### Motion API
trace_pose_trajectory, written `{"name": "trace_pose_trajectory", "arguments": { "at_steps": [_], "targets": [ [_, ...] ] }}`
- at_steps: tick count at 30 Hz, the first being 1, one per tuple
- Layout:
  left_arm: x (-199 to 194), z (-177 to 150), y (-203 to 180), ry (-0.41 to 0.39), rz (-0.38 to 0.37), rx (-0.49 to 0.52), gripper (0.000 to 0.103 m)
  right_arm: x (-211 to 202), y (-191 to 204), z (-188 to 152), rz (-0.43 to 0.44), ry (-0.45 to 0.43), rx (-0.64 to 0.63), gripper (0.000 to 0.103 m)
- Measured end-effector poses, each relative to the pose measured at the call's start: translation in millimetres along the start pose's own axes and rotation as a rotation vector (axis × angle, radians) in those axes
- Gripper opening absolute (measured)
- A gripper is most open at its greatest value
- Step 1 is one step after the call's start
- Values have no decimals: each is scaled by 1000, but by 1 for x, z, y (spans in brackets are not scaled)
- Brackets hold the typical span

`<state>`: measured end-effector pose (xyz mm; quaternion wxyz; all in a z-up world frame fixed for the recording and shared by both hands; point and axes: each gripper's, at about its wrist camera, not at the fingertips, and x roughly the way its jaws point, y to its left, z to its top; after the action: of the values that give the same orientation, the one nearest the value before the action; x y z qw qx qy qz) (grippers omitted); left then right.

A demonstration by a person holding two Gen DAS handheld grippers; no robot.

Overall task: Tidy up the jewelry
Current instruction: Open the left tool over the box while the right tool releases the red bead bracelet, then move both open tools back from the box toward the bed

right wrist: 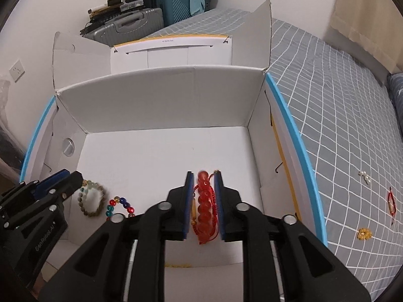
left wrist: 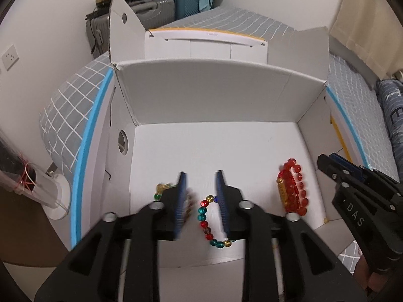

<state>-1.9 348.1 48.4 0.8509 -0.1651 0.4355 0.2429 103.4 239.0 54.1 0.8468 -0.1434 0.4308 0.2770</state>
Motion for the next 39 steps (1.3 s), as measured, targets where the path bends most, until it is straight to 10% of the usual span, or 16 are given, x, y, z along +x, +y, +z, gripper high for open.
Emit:
{"name": "trace_pose_trajectory", "arguments": {
  "at_steps": [7, 17, 39],
  "targets": [
    [-16, 1, 0, -53, -4, 1, 69, -16, -4, -1, -8, -40, 10, 64],
    [-30, -1, -4, -99, -9, 1, 97, -37, -20, -4, -60, -106, 45, 91],
    [-67, -26, -140, -145, -157, 205, 97, -105, -196, -33, -240, -164, 227, 95]
  ]
}}
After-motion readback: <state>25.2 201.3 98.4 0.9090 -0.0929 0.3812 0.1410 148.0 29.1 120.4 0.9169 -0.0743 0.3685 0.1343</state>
